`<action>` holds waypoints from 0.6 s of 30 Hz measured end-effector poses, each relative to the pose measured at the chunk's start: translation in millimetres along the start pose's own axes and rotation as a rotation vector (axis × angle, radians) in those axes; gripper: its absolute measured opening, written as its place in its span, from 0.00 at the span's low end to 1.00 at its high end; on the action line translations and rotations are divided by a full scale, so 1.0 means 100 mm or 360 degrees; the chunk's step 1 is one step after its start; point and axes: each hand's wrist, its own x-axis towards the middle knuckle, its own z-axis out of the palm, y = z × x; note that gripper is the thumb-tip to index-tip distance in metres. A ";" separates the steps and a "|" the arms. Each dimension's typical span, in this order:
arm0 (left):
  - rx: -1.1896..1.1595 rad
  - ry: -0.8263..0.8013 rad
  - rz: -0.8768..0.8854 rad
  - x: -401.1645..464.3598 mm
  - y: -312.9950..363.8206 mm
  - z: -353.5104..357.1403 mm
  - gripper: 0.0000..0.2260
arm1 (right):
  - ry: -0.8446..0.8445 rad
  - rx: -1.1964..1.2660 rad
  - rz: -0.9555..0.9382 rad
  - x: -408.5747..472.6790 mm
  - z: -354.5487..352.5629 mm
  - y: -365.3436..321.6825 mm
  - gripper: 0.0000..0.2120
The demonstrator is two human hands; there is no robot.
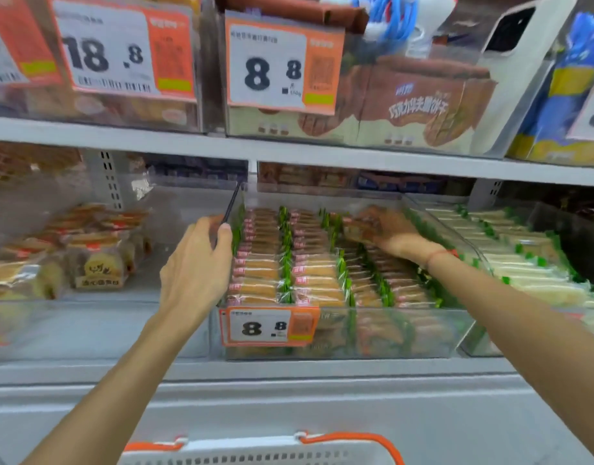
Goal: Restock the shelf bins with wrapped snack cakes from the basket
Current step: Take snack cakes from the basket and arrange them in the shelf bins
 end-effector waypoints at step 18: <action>0.0008 0.0028 -0.0005 0.00 -0.07 0.08 0.15 | 0.0371 -0.0229 -0.0421 0.35 0.49 0.08 0.13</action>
